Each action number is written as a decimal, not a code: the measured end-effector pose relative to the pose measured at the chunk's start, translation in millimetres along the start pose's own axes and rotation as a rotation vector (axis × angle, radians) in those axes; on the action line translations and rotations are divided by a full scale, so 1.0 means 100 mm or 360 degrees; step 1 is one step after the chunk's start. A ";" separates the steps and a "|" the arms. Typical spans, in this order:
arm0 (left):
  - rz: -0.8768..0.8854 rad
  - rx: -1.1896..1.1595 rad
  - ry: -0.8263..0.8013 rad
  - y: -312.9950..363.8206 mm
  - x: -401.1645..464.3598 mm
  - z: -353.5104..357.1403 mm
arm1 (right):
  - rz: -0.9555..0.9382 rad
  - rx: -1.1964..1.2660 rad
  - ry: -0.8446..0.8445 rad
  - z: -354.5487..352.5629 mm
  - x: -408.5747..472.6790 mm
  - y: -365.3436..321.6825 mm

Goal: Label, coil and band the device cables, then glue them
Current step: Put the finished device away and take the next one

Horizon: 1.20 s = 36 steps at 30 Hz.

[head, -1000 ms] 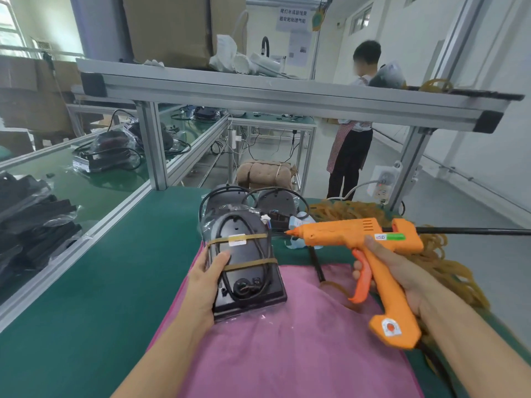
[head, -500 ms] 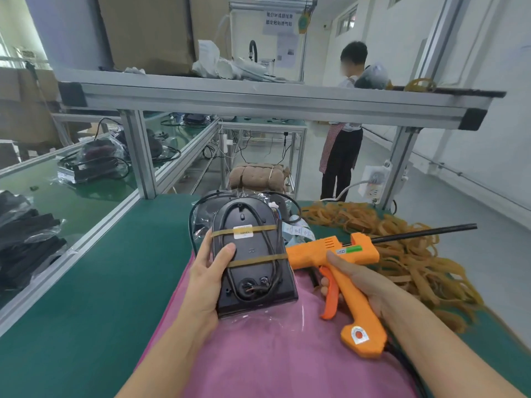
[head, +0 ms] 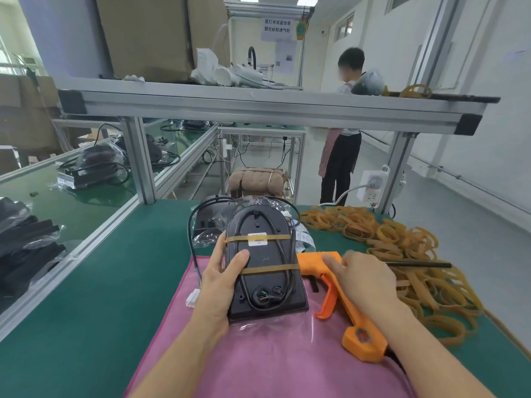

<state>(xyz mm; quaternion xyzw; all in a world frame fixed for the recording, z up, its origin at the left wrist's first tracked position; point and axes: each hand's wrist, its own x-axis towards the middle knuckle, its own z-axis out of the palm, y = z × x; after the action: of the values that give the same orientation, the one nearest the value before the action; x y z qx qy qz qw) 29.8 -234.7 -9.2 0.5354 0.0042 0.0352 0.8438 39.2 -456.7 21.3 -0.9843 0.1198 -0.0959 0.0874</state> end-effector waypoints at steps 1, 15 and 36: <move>0.0012 -0.0003 -0.0018 0.01 -0.02 0.01 | -0.0052 0.0413 -0.0026 -0.01 -0.02 -0.06; 0.0173 -0.0009 0.0320 0.44 -0.10 -0.32 | -0.0592 0.2042 -0.0672 0.21 -0.38 -1.11; 0.0804 0.0205 0.1401 2.21 -0.66 -2.41 | -0.1428 0.1654 -0.1127 -0.11 -0.96 -4.36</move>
<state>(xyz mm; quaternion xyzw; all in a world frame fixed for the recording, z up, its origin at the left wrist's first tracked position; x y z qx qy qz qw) -58.7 72.9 86.1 0.5051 0.2318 0.4599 0.6925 40.6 -17.4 100.7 -0.7431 -0.3862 0.1546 0.5241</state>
